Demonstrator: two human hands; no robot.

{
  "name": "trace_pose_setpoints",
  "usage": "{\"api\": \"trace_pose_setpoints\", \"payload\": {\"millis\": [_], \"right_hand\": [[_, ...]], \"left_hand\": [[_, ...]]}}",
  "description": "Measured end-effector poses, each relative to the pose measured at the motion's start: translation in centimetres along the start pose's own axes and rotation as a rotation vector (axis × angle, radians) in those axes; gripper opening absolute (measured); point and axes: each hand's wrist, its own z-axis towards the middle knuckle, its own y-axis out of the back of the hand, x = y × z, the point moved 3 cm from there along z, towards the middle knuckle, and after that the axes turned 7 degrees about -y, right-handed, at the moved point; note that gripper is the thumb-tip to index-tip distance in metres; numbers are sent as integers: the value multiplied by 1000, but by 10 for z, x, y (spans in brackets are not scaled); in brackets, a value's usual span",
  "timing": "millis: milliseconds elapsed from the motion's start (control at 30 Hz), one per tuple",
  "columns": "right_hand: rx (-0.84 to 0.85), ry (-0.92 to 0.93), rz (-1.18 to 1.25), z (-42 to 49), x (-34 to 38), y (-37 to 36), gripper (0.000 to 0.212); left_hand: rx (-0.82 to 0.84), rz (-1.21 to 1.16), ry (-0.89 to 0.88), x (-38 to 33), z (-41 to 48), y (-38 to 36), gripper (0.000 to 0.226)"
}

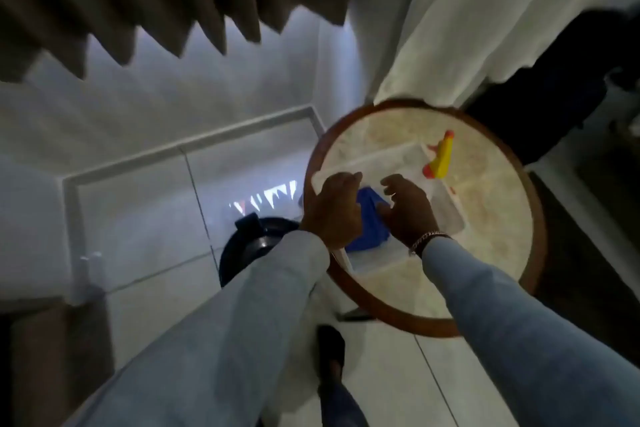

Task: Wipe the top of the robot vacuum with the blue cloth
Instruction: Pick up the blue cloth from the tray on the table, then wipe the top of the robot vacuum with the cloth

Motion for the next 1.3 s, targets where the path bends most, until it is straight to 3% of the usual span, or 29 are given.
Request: {"api": "trace_pose_setpoints", "payload": {"millis": [133, 233, 367, 467, 567, 667, 867, 1033, 1167, 1300], "right_hand": [[37, -162, -55, 21, -46, -47, 45], [33, -214, 40, 27, -64, -77, 54], [-10, -230, 126, 33, -68, -97, 69], [12, -266, 234, 36, -64, -96, 69], [12, -256, 310, 30, -53, -79, 53], [-16, -187, 402, 14, -31, -53, 46], [-17, -43, 533, -27, 40, -42, 45], [-8, 85, 510, -62, 83, -117, 49], [106, 22, 519, -59, 80, -208, 51], [43, -15, 481, -28, 52, -276, 48]], "left_hand": [[81, 29, 125, 34, 41, -46, 66], [171, 159, 221, 53, 67, -73, 80], [298, 283, 261, 66, 86, -93, 59], [241, 305, 307, 69, 92, -91, 42], [141, 71, 311, 66, 92, -75, 27], [-59, -115, 271, 59, 77, -42, 11], [-285, -410, 299, 80, 8, 25, 28], [-394, -499, 358, 152, -59, 39, 40], [-417, -409, 367, 222, -86, 17, 43], [-422, -427, 274, 286, -86, -10, 41]]}}
